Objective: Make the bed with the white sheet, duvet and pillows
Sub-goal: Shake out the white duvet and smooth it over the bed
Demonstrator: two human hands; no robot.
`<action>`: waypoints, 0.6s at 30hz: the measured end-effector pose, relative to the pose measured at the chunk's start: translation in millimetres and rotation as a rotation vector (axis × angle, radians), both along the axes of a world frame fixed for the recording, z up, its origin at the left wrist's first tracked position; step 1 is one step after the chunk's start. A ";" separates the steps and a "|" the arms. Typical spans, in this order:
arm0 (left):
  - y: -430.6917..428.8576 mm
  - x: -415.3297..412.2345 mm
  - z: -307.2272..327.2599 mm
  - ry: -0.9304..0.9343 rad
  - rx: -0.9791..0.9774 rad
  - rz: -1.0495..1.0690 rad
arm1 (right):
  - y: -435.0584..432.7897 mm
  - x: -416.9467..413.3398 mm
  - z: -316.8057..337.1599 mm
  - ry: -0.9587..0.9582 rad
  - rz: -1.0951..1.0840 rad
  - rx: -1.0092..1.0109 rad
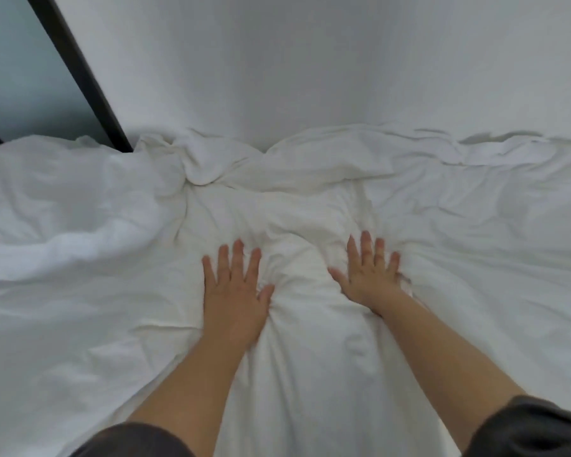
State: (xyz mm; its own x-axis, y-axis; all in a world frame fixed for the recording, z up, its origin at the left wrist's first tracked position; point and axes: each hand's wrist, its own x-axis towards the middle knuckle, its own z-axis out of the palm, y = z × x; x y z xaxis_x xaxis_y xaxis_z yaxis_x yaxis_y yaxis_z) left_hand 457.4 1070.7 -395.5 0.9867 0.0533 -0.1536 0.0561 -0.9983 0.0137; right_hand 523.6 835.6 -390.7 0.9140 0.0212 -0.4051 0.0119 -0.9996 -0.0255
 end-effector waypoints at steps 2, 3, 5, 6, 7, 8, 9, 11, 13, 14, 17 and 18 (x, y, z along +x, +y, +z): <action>-12.4 -13.1 5.8 0.041 0.017 0.064 | -19.7 -37.7 3.3 0.010 0.081 -0.024; -17.6 -28.7 7.8 0.058 -0.023 0.071 | -31.1 -57.8 4.2 0.004 0.103 -0.033; -28.0 -73.5 8.2 0.107 -0.079 0.040 | -53.0 -101.0 5.0 0.014 0.121 -0.027; -30.7 -96.7 5.8 0.147 -0.082 0.027 | -62.1 -124.3 7.0 0.004 0.138 -0.010; -35.2 -119.4 4.6 0.169 -0.080 0.019 | -71.3 -147.9 7.8 -0.017 0.155 -0.006; -41.1 -141.7 3.7 0.172 -0.081 0.013 | -82.0 -171.3 7.0 -0.055 0.169 -0.006; -48.5 -162.5 5.9 0.182 -0.082 0.020 | -93.5 -194.1 6.0 -0.077 0.180 -0.009; -66.1 -201.5 6.0 0.173 -0.101 0.009 | -116.2 -237.2 3.2 -0.087 0.197 -0.006; -84.9 -236.3 5.1 0.162 -0.088 0.004 | -135.1 -273.2 3.9 -0.123 0.216 -0.011; -93.9 -251.0 6.9 0.155 -0.090 0.028 | -143.0 -288.0 3.2 -0.132 0.219 -0.011; -116.2 -288.7 9.3 0.141 -0.084 0.060 | -160.6 -327.3 1.9 -0.105 0.219 0.002; -122.7 -300.6 9.6 0.142 -0.096 0.065 | -165.8 -339.8 0.7 -0.120 0.224 0.003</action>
